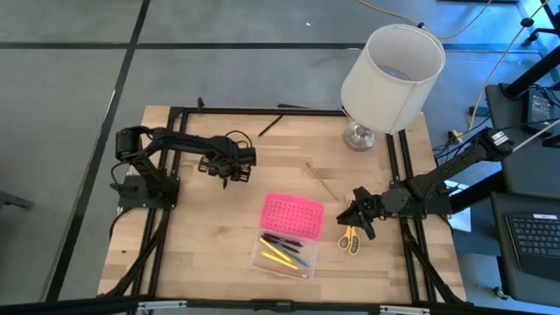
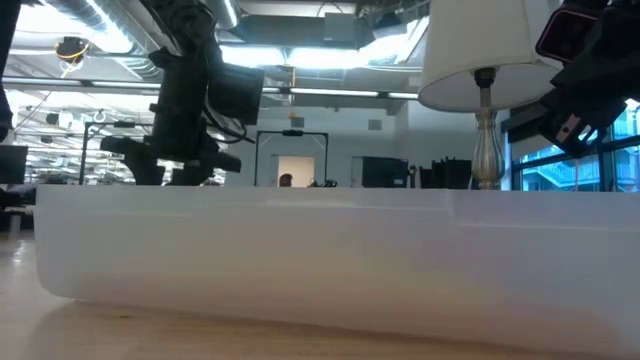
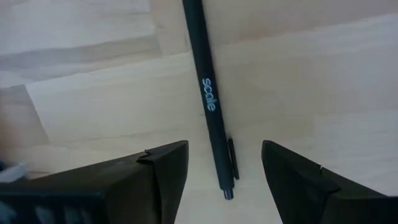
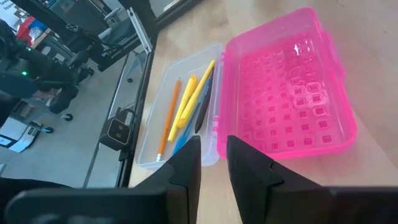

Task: Pick & place school supplies into a supply box
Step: Put the black pen into the pink supply box

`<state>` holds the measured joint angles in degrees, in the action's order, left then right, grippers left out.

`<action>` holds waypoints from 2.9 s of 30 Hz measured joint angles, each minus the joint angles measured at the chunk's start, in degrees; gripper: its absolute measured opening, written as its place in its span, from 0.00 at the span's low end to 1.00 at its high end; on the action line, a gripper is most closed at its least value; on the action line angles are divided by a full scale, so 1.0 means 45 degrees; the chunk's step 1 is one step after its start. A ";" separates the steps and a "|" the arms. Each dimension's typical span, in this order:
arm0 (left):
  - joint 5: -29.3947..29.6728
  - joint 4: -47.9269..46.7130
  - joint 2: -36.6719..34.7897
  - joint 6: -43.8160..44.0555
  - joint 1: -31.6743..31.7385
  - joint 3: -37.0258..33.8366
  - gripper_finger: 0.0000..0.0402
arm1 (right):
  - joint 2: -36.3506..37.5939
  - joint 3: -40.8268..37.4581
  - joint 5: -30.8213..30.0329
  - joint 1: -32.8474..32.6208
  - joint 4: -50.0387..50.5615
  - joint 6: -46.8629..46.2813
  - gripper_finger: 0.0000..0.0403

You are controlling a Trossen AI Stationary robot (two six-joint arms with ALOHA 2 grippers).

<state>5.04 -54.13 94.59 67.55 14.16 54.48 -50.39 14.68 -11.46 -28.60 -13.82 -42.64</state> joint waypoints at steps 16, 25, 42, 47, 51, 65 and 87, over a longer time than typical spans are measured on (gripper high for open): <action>-0.0375 0.1888 -0.0078 0.0589 -0.0064 -0.1592 0.48 | 0.0000 0.0000 0.0000 0.0000 0.0007 0.0250 0.21; -0.0317 0.1937 -0.0092 0.0495 -0.0065 -0.1608 0.48 | 0.0000 0.0000 0.0000 0.0000 0.0003 0.0250 0.21; -0.0832 0.1973 -0.0068 0.0856 -0.0051 -0.1617 0.46 | 0.0000 -0.0001 0.0000 0.0000 0.0003 0.0163 0.21; -0.1076 0.1974 -0.0058 0.1042 -0.0051 -0.1617 0.41 | 0.0000 0.0000 0.0000 -0.0003 0.0003 0.0170 0.21; -0.1114 0.1860 -0.0053 0.1069 -0.0128 -0.1613 0.36 | -0.0005 0.0000 0.0005 -0.0005 0.0003 0.0177 0.21; -0.1269 0.1702 -0.0044 0.1050 -0.0414 -0.1608 0.29 | 0.0000 0.0000 0.0005 -0.0002 0.0003 0.0226 0.21; -0.0400 0.1878 -0.0056 -0.0504 -0.0603 -0.1551 0.09 | 0.0000 0.0000 0.0005 -0.0001 0.0003 0.0255 0.21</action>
<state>3.24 -45.68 94.33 65.28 11.45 47.50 -50.39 14.68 -11.44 -28.61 -13.80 -41.50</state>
